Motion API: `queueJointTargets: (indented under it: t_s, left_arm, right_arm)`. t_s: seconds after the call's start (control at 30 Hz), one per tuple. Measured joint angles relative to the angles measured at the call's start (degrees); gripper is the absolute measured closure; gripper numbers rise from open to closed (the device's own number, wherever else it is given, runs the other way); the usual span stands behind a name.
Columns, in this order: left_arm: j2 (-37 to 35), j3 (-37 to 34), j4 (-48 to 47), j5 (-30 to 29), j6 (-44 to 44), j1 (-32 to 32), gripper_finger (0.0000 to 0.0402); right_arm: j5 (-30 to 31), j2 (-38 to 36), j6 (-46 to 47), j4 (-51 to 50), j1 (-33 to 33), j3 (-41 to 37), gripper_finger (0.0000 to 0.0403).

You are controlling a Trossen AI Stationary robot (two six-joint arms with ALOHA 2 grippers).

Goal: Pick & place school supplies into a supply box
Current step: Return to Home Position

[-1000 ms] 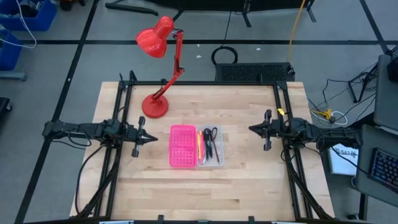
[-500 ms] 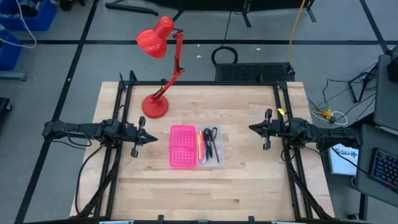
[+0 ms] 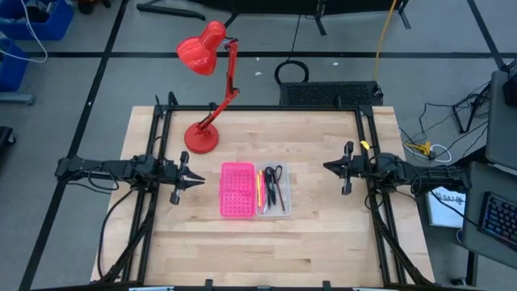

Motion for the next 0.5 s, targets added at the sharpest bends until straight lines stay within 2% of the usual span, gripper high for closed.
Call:
queueJointTargets:
  t_s: [0.5]
  left_arm:
    - [0.0, 0.0, 0.04, -0.04, 0.02, 0.0, 0.0344]
  right_arm:
    - [0.0, 0.0, 0.0, 0.02, 0.0, 0.0, 0.0403]
